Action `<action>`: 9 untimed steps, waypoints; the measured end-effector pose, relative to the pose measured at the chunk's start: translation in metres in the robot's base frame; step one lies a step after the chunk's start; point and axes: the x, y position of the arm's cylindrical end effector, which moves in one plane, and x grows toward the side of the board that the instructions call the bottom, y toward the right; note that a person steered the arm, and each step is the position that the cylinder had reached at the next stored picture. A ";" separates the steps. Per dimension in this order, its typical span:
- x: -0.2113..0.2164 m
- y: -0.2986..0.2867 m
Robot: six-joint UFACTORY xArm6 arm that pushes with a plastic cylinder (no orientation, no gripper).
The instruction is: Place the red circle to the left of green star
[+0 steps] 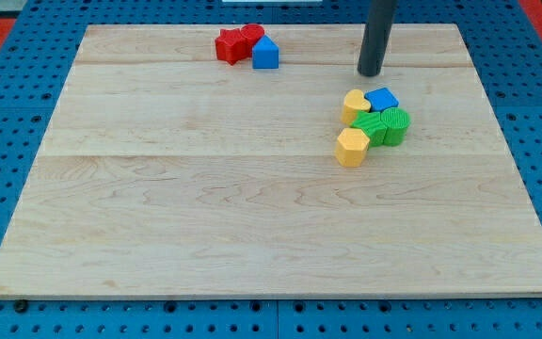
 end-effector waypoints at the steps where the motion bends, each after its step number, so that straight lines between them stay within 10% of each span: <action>1: -0.062 -0.029; 4: -0.074 -0.225; 9: -0.044 -0.170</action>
